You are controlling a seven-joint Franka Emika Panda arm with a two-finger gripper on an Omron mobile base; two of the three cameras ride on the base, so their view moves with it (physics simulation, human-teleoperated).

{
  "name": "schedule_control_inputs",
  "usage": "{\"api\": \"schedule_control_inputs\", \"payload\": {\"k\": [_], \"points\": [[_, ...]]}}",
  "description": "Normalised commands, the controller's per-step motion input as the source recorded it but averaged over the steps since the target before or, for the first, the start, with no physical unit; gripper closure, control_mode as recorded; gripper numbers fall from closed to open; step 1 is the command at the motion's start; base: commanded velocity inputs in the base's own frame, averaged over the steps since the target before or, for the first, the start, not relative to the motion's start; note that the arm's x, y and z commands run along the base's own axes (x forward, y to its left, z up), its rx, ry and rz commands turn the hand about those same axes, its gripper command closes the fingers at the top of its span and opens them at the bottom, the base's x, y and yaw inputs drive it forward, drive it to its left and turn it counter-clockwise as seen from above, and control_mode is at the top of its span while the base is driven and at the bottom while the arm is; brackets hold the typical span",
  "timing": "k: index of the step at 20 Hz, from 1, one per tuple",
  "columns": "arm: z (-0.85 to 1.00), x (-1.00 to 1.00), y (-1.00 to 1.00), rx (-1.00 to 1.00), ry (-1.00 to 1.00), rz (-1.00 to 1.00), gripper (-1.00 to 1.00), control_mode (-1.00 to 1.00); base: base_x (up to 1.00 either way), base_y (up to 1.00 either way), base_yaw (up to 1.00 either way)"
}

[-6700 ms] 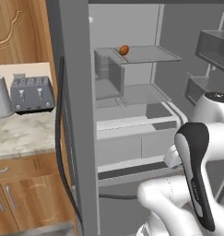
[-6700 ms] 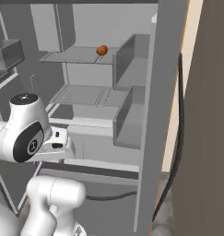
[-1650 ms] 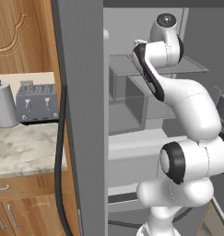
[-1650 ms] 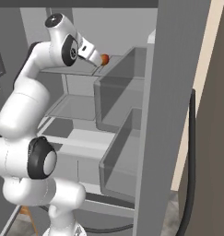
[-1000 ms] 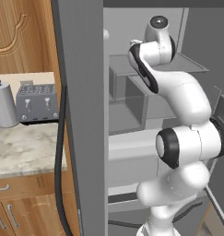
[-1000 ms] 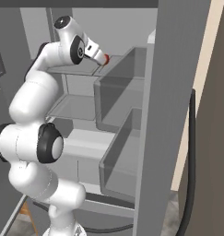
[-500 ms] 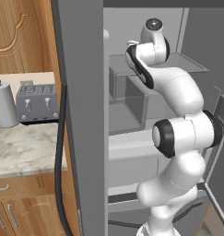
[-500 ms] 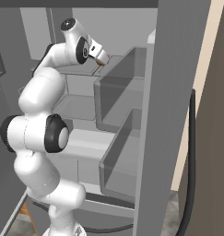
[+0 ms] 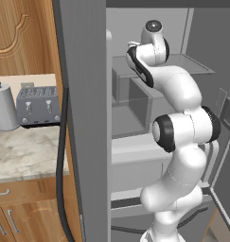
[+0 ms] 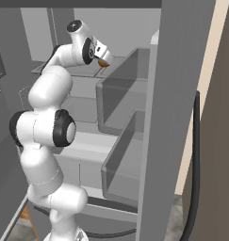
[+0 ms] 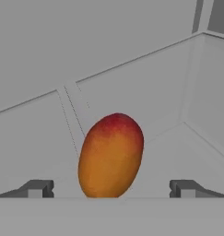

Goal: Pick the mango and pear from the fridge and place them inside the tupperware on the counter.

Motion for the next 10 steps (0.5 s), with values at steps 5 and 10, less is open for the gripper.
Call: {"api": "schedule_control_inputs", "payload": {"k": [5, 10], "points": [[-0.06, 0.33, 0.0, 0.0, 0.05, 0.0, -1.0, -1.0, 0.0, 0.0, 0.0], [-0.18, 0.02, 0.0, 0.0, 0.07, 0.0, -1.0, -1.0, 0.0, 0.0, 0.0]]}}
